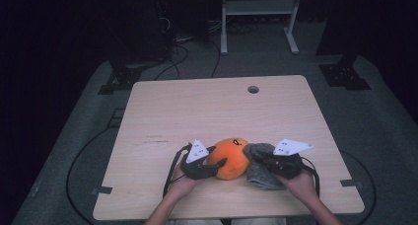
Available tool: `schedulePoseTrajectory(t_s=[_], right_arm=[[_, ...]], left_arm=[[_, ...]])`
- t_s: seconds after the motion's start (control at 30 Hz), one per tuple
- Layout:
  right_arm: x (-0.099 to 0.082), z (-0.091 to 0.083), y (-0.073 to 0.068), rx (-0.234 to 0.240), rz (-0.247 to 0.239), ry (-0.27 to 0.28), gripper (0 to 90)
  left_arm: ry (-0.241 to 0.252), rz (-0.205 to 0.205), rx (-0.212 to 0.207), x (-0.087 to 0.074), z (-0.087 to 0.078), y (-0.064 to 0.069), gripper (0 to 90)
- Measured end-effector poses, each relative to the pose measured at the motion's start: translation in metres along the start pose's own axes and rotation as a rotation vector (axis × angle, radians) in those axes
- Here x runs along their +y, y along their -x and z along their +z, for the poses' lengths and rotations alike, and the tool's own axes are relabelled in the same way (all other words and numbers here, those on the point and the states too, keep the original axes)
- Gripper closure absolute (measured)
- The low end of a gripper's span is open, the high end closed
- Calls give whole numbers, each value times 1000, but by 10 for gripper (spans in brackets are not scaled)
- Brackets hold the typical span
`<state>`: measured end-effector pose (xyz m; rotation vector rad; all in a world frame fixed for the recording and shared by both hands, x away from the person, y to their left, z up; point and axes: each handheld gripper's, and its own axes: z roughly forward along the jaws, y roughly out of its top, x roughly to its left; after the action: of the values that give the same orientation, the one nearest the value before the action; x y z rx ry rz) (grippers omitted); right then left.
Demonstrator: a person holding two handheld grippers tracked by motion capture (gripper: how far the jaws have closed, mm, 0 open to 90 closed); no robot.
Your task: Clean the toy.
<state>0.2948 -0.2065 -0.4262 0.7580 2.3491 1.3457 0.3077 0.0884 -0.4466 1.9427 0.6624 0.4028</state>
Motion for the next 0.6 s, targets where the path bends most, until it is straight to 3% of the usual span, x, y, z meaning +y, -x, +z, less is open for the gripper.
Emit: schedulePoseTrajectory(t_s=[0.07, 0.13, 0.23, 0.27, 0.37, 0.43, 0.5, 0.57, 0.6], right_arm=[[10, 7, -19, 65, -61, 31, 813], [12, 11, -26, 45, -107, 20, 813], [11, 12, -20, 40, -79, 17, 813], [7, 11, -8, -3, -35, 0, 813], [5, 8, 0, -22, 0, 2, 812], [6, 7, 0, -3, 10, 31, 811], [7, 9, -1, 5, 10, 28, 811], [6, 11, -2, 8, 11, 22, 812], [6, 11, -3, 14, 16, 22, 812]], left_arm=[[-1, -3, 1, 0, 0, 0, 410], [-4, -8, 1, 0, 0, -1, 410], [-4, -7, -7, 0, -1, -1, 410], [1, -5, -10, 0, 0, 0, 410], [-2, 10, -10, 0, 1, 2, 411], [-8, 25, -11, 0, 0, 2, 411], [-4, 15, -21, 0, 0, 1, 406], [-2, -14, -28, 4, -2, -2, 317], [-5, -23, -23, 6, -3, -3, 231]])
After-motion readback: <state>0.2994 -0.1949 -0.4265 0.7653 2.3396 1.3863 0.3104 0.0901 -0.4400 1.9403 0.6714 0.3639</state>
